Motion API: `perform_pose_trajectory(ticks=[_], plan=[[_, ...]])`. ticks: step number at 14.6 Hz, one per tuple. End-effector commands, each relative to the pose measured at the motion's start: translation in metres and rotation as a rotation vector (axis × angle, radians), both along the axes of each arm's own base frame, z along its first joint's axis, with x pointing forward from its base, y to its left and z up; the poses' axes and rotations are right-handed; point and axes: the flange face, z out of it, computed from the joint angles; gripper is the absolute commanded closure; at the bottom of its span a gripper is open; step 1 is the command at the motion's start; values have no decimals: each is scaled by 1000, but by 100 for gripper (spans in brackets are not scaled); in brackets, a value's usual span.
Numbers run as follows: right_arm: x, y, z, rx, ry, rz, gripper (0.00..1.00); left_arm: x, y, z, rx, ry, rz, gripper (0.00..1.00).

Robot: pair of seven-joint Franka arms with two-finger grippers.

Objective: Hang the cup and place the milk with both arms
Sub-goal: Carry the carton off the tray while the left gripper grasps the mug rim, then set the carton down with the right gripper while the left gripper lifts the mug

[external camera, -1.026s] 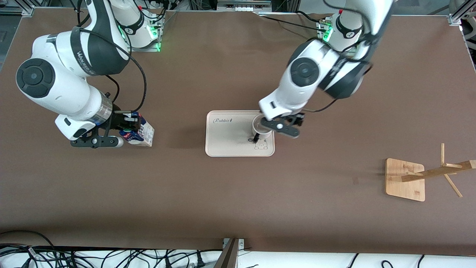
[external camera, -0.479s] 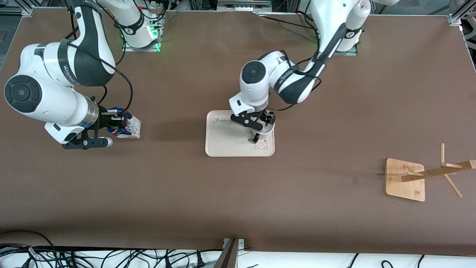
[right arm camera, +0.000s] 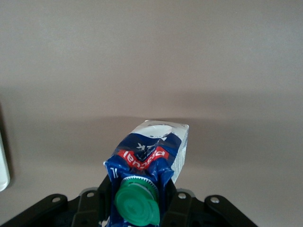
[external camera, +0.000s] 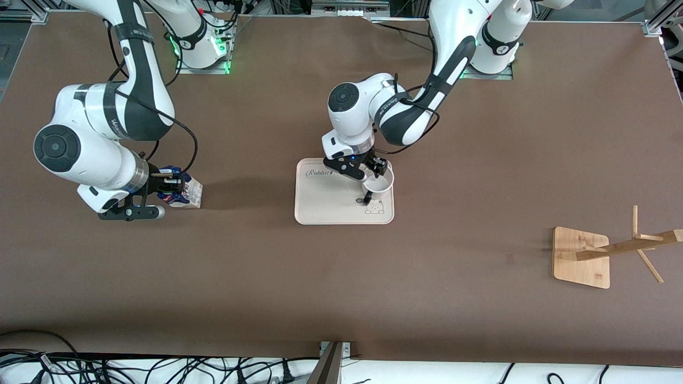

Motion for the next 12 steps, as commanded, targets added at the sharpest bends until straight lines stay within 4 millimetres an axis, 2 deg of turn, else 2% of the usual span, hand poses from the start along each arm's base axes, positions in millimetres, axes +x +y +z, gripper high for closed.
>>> perform_pose_trajectory(ticks=[1,4,6,7,8,10,11,12], plan=[[-9,-7,-12,11,-33,6,58,-2,-1,0,20,-17,-10,100],[-9,-9,-16,10,-46,4,58,2,-3,11,7,-32,-8,100],[-9,-8,-20,8,-49,5,56,14,-6,47,-12,-70,7,100],[-9,-9,-22,6,-49,3,28,20,-3,71,-6,-85,25,100],[-8,-8,-23,7,-48,0,0,34,3,102,-4,-107,55,100],[-8,-9,-22,8,-46,-1,0,67,34,154,22,-120,153,100],[-8,-10,-22,7,-43,-3,0,83,56,178,37,-118,210,100],[-9,-9,-22,8,-43,-1,0,101,87,200,51,-113,273,100]])
